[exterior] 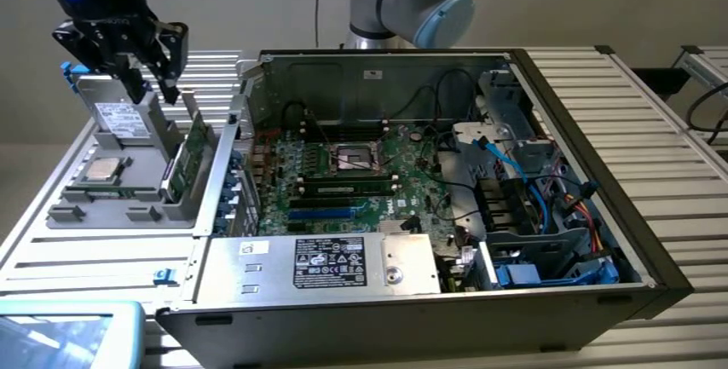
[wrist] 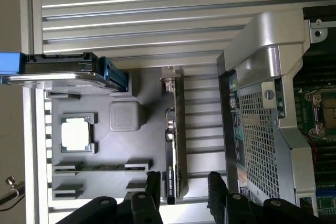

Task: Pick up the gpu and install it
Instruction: 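Pick up the gpu and move the gpu toward the slot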

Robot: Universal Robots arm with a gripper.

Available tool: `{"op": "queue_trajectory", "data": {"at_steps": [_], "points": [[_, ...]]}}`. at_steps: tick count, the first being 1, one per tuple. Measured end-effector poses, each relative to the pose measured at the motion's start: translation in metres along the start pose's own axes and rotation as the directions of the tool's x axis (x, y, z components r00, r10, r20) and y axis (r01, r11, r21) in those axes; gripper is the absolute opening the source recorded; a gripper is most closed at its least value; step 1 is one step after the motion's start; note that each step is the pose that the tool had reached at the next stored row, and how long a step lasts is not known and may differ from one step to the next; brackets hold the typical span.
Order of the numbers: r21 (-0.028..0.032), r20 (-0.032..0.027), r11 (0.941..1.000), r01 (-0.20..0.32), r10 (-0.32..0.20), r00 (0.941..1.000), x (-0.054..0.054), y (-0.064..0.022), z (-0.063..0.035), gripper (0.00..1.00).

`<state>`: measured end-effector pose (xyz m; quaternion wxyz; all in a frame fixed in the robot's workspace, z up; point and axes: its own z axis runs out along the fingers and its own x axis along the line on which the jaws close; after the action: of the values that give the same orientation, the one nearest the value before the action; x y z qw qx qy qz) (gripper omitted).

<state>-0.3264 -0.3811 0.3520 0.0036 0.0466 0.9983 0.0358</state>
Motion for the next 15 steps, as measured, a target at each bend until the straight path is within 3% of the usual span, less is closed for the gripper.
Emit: {"op": "queue_trajectory", "data": {"at_steps": [2,3,15], "points": [[-0.0109,-0.0012,0.9999,-0.001,0.001,1.0,0.002,-0.0008,0.0016,0.5],[-0.0118,-0.0008,0.9999,-0.001,0.001,1.0,0.003,-0.0015,0.0035,0.5],[-0.0117,-0.0009,0.9999,-0.004,0.004,1.0,0.005,-0.0034,0.0252,0.5]]}}
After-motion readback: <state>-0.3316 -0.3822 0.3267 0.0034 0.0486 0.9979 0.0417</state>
